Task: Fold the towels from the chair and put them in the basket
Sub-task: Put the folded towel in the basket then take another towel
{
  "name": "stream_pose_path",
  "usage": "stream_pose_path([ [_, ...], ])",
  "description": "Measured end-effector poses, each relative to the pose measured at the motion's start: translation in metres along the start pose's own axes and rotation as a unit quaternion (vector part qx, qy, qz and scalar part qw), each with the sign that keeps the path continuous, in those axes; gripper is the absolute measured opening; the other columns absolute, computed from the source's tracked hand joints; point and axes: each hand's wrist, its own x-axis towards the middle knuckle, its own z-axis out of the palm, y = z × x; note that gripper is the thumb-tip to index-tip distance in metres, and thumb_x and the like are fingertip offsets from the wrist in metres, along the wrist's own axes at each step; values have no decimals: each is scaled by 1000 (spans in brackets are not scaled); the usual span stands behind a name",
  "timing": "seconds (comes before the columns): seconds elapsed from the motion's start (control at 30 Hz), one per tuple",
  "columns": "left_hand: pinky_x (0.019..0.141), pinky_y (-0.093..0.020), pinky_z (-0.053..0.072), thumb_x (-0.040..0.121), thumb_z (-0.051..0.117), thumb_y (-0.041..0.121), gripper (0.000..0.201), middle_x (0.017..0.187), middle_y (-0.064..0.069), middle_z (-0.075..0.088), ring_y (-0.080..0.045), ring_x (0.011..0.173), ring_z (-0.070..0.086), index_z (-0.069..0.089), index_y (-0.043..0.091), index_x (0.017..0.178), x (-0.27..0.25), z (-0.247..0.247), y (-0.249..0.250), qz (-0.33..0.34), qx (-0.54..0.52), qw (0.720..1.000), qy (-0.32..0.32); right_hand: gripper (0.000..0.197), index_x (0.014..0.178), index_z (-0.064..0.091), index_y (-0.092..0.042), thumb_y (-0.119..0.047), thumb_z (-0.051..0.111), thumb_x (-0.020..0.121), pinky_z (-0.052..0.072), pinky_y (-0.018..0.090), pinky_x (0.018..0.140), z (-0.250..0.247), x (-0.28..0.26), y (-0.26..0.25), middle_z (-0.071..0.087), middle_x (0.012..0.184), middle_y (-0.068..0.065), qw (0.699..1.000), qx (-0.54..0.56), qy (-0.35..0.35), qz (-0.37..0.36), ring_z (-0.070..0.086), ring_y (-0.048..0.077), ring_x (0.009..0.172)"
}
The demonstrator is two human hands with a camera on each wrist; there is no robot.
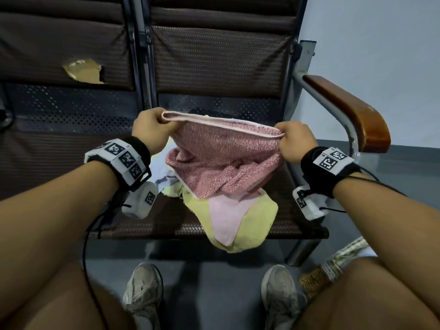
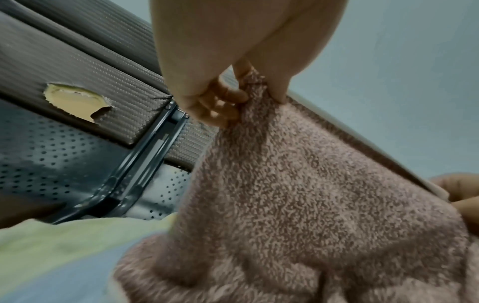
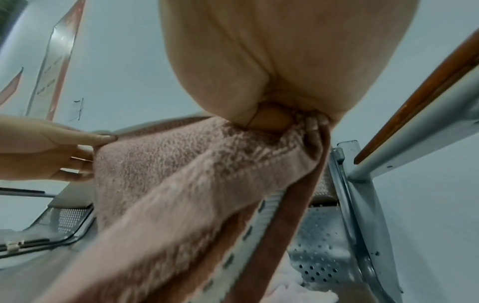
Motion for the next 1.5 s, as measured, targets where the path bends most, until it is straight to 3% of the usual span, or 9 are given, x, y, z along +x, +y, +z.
stream_pose_path([
  [0.27, 71, -34, 45, 92, 55, 44, 40, 78, -6, 61, -11, 74, 52, 59, 5, 90, 21, -16, 57, 78, -73, 986, 125, 25, 77, 63, -11, 2, 44, 87, 50, 35, 68, -58, 12, -26, 67, 78, 14, 990, 97, -92, -40, 63, 27, 76],
  [0.47, 73, -32, 49, 88, 59, 50, 38, 79, -2, 67, -8, 75, 56, 70, 14, 89, 34, -46, 99, 113, -78, 980, 145, 44, 68, 60, -17, -52, 56, 95, 41, 28, 60, -107, 19, -36, 54, 63, -9, 987, 143, -29, -74, 50, 4, 56],
  [0.73, 62, -29, 35, 92, 52, 48, 44, 52, 11, 46, -3, 59, 42, 54, 17, 61, 44, -60, 112, 50, -57, 983, 166, 55, 59, 52, -19, -69, 63, 81, 35, 15, 45, -156, 24, -50, 47, 54, -8, 978, 197, -27, -58, 43, 5, 48],
  [0.87, 61, -33, 33, 87, 55, 41, 48, 51, 0, 35, -19, 54, 37, 42, 13, 50, 40, -48, 118, -47, -91, 980, 170, 51, 75, 67, -5, -55, 65, 87, 44, 28, 63, -147, 30, -54, 56, 68, 7, 976, 210, -48, 11, 53, 16, 63],
  [1.0, 60, -42, 45, 79, 63, 31, 28, 64, -9, 48, -20, 62, 47, 65, 6, 65, 20, -24, 141, -105, -235, 959, 122, 50, 94, 68, 4, -45, 59, 93, 51, 43, 75, -131, 27, -72, 63, 85, 16, 961, 260, -35, 88, 65, 35, 84],
  [1.13, 50, -25, 35, 89, 65, 24, 32, 60, -6, 40, -14, 48, 39, 54, 14, 60, -20, 10, 172, -55, -310, 949, -24, 45, 104, 64, 10, -34, 60, 97, 54, 48, 76, -120, 18, -99, 67, 97, 24, 919, 374, -38, 117, 65, 37, 85],
  [1.27, 61, -38, 38, 97, 61, 26, 45, 71, -18, 48, -23, 67, 44, 58, -13, 76, -54, 27, 187, 19, -246, 961, -126, 51, 126, 60, 2, -38, 62, 95, 53, 53, 98, -121, 3, -120, 68, 117, 25, 839, 511, -125, 139, 68, 36, 104],
  [1.4, 62, -32, 47, 94, 58, 22, 33, 79, -18, 72, -22, 66, 60, 74, -5, 84, -60, 19, 187, 19, -243, 955, -172, 19, 90, 62, 6, -13, 65, 91, 54, 47, 72, -123, -11, -119, 60, 86, 27, 884, 426, -159, 110, 62, 38, 76],
  [1.5, 65, -41, 53, 87, 53, 3, 17, 91, -19, 70, -26, 72, 63, 67, 5, 94, -45, 11, 179, -28, -284, 956, -74, 18, 77, 50, -8, 6, 52, 88, 41, 36, 57, -125, -8, -111, 47, 80, 17, 893, 404, -161, 112, 50, 27, 63],
])
